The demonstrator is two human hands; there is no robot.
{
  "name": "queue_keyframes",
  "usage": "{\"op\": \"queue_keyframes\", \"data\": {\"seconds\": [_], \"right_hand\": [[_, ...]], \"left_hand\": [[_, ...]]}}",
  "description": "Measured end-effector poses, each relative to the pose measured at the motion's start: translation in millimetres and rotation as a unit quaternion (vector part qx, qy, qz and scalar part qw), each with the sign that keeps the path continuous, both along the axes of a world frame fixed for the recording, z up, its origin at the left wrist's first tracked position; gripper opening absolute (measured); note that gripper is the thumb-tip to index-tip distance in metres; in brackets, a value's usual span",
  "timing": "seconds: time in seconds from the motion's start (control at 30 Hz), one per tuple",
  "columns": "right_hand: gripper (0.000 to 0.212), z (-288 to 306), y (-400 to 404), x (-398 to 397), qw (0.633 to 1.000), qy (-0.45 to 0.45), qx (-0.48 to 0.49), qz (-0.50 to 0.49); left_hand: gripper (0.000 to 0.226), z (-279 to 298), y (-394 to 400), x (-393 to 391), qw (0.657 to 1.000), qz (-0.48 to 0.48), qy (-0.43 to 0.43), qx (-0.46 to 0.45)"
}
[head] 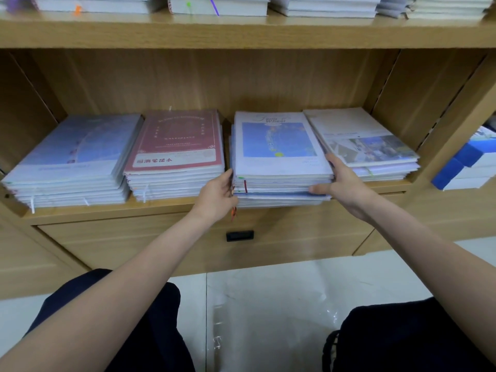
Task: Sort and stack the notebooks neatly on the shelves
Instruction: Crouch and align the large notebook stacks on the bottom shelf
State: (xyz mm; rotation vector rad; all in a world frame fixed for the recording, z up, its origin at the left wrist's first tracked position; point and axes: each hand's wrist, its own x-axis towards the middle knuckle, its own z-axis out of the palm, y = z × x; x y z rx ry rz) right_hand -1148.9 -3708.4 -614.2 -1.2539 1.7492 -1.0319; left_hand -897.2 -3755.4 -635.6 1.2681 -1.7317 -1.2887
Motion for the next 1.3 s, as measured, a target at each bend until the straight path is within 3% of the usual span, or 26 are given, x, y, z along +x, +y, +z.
{"op": "queue_keyframes", "data": {"seconds": [0.2,0.57,0.97,1.17,1.3], "right_hand": [[0.080,2.2,3.8,1.6,0.999,-0.037,-0.011,-0.003],[0.068,2.2,6.5,-2.4,0.993,-0.114,-0.009,-0.016],[0.061,6.5,15.3,-3.9,0.995,-0.094,-0.014,-0.009],[0.060,11.7,16.1,-3.4,0.997,-0.079,-0.014,-0.013],[0.063,11.3,13.7,0.0,0.998,-0.060,-0.010,-0.024]], "left_hand": [[0.059,3.1,-6.5,0.6,0.998,0.044,-0.033,-0.041],[0.067,3.9,-6.5,2.4,0.983,0.028,-0.121,-0.133],[0.062,-1.3,0.8,6.3,0.949,0.019,-0.188,-0.253],[0.060,9.6,6.9,0.9,0.987,0.046,-0.076,-0.137],[0.057,11.6,7.8,-2.7,0.988,0.060,-0.063,-0.131]]}}
